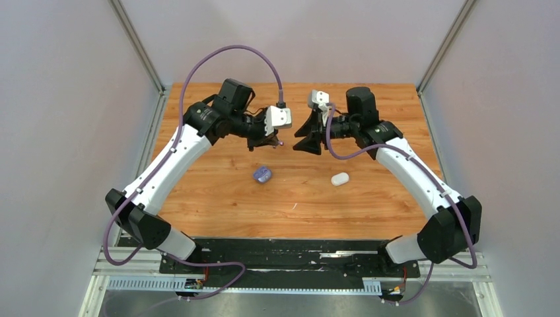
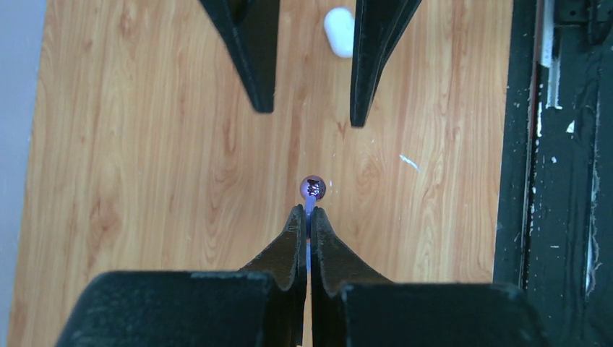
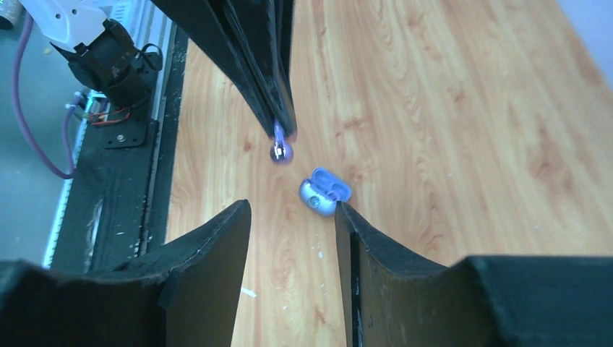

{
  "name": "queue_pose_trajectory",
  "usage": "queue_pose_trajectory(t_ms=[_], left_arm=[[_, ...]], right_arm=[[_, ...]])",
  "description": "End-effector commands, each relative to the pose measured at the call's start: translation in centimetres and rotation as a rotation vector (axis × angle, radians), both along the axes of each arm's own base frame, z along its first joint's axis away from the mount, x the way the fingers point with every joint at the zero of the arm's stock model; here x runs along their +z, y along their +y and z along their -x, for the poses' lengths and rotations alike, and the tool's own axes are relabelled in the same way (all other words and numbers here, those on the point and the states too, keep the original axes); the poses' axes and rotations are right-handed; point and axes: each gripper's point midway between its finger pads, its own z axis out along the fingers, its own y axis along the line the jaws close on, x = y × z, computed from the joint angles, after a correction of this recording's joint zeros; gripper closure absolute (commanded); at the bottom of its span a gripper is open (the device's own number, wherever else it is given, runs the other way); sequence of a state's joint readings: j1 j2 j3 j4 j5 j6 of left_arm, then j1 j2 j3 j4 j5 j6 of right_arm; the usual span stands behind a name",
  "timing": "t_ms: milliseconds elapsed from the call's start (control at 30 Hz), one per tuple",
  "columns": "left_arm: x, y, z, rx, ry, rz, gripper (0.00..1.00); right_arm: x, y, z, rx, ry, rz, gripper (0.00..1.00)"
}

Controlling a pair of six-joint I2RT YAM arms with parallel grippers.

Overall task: Insert the wireless bluetooth earbuds into the charging case
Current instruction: Pick up the charging case at the center of the board.

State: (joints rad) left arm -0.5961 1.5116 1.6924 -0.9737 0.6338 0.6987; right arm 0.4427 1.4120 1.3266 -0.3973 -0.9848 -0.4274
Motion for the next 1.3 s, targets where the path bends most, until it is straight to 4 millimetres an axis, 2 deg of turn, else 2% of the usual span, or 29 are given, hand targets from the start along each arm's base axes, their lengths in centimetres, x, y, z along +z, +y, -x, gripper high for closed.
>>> queue_pose_trajectory(t_ms=[0, 33, 200, 267, 400, 500, 600, 700, 767, 933, 967, 1067, 1267], left_arm=[[0.1, 2.8, 0.7, 0.158, 0.014, -0.061, 1.0], [-0.7, 3.5, 0.4, 0.198, 0.021, -0.089, 1.0], [-2.1, 6.5, 0.1, 0.348, 0.037, -0.143, 1.0], [-2.8, 7.8, -0.4, 0.438, 0.097, -0.143, 1.0], [-4.3, 10.6, -1.1, 0.585, 0.248, -0.114, 1.0], [-4.6, 12.2, -1.4, 0.64, 0.306, -0.098, 1.0], [-4.5, 13.8, -2.0, 0.709, 0.336, -0.069, 1.0], [-4.2, 14.6, -2.0, 0.742, 0.337, -0.051, 1.0], [-3.9, 15.1, -2.0, 0.765, 0.331, -0.043, 1.0], [-3.2, 16.6, -1.6, 0.806, 0.291, -0.046, 1.0], [-2.9, 16.9, -1.5, 0.816, 0.282, -0.04, 1.0], [-2.5, 17.4, -1.0, 0.828, 0.274, -0.032, 1.0], [-2.4, 18.0, -0.6, 0.839, 0.264, -0.028, 1.0]], right_arm=[[-3.0, -0.5, -0.7, -0.024, 0.223, -0.024, 0.52], [-3.7, -0.5, -0.7, -0.023, 0.26, -0.021, 0.52], [-6.4, 0.2, -1.6, -0.047, 0.355, -0.023, 0.5], [-7.9, 0.6, -2.4, -0.063, 0.424, -0.017, 0.47], [-10.3, 1.9, -3.2, 0.005, 0.52, -0.011, 0.5], [-11.8, 3.2, -4.4, 0.069, 0.458, 0.021, 0.52], [-13.6, 4.9, -6.3, 0.102, 0.367, 0.072, 0.53], [-15.7, 6.7, -8.3, 0.118, 0.32, 0.11, 0.53], [-17.0, 8.1, -9.4, 0.159, 0.208, 0.147, 0.53], [-20.9, 10.1, -10.5, 0.266, 0.085, 0.251, 0.55], [-21.9, 10.2, -10.7, 0.275, 0.098, 0.26, 0.56], [-22.5, 10.9, -10.6, 0.3, 0.124, 0.251, 0.58], [-24.1, 12.1, -8.0, 0.369, 0.174, 0.257, 0.58]])
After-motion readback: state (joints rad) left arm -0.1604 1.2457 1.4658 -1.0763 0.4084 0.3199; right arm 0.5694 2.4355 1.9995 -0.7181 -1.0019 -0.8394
